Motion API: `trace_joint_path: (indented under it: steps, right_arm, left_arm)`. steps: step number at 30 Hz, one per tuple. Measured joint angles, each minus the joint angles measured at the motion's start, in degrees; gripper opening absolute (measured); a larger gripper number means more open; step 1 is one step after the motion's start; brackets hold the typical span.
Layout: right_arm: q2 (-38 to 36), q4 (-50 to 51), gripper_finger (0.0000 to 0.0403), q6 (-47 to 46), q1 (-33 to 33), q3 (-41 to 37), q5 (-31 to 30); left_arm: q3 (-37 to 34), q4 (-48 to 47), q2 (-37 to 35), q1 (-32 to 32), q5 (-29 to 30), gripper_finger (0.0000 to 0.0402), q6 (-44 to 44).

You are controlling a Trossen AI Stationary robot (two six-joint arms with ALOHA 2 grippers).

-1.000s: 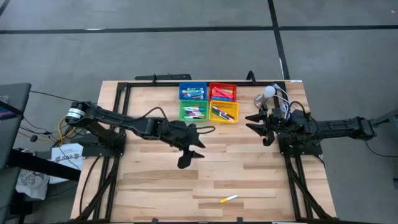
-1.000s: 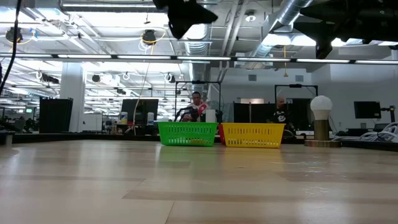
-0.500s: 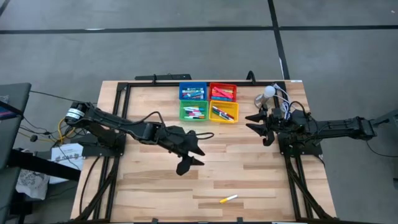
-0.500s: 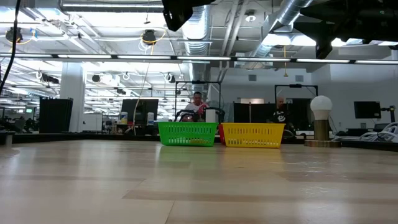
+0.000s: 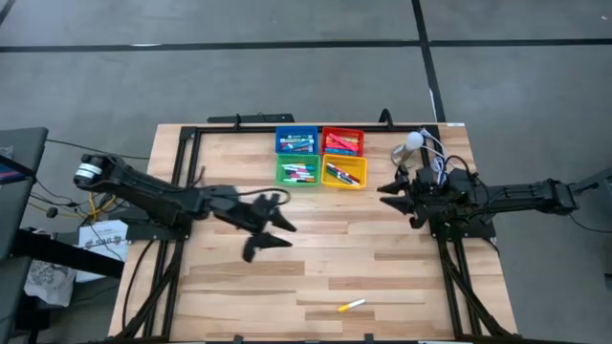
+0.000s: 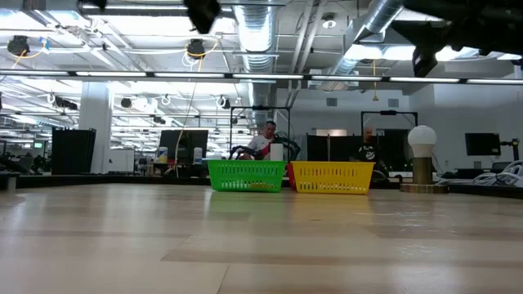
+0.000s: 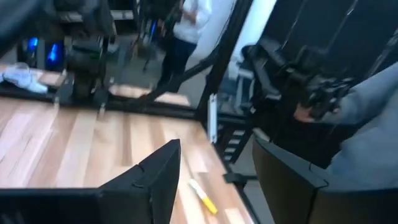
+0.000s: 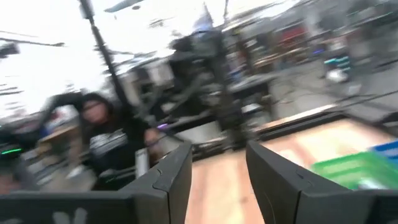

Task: Pick & Place Markers
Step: Put the yellow highlighter in the green bin

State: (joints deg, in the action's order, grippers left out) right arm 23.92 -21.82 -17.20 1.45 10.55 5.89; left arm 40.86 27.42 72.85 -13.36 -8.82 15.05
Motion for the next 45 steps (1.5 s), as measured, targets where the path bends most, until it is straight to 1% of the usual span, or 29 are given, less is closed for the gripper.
trace_joint_path:
  steps: [3,6,9,12,17,20,24,29,35,41,45]
  right_arm:
    - [0.06,0.94,0.0133,-1.98,-0.92,0.70,5.05]
    - [1.21,2.10,0.0124,-1.75,-3.73,2.58,7.76]
    - [2.51,5.37,0.0116,0.40,-7.77,5.63,7.82]
    - [5.11,9.52,0.0112,2.10,-11.97,9.86,7.66]
    - [11.57,20.79,0.0111,2.70,-18.33,17.91,5.72]
    - [16.58,27.74,0.0111,2.67,-22.27,22.60,4.42]
    - [24.26,32.92,0.0111,2.65,-26.68,27.49,4.21]
    - [33.92,34.25,0.0112,2.67,-30.25,32.04,4.41]
    - [43.47,35.06,0.0113,2.17,-31.38,36.15,4.67]
    - [50.94,35.23,0.0113,2.19,-33.30,41.17,4.71]
    - [55.09,36.38,0.0113,2.20,-34.36,45.02,4.65]
  left_arm:
    - [-7.25,5.17,-5.25,-1.28,0.13,0.0200,1.00]
    - [-13.05,6.02,-10.38,-2.81,0.11,0.0200,2.13]
    - [-17.86,6.38,-14.86,-4.23,0.13,0.0200,3.41]
    - [-22.33,6.04,-18.16,-5.03,0.73,0.0200,7.03]
    - [-27.73,6.43,-21.43,-5.18,2.25,0.0200,13.30]
    - [-29.10,7.36,-22.67,-5.19,2.66,0.0200,13.69]
    - [-30.18,7.59,-23.05,-5.18,3.01,0.0200,12.59]
    - [-31.52,7.55,-23.01,-5.18,3.17,0.0200,12.35]
    - [-32.30,7.67,-23.01,-5.18,3.25,0.0200,12.24]
    - [-32.30,8.18,-23.68,-5.20,2.99,0.0200,11.19]
    - [-32.30,8.10,-26.34,-5.20,2.55,0.0200,8.83]
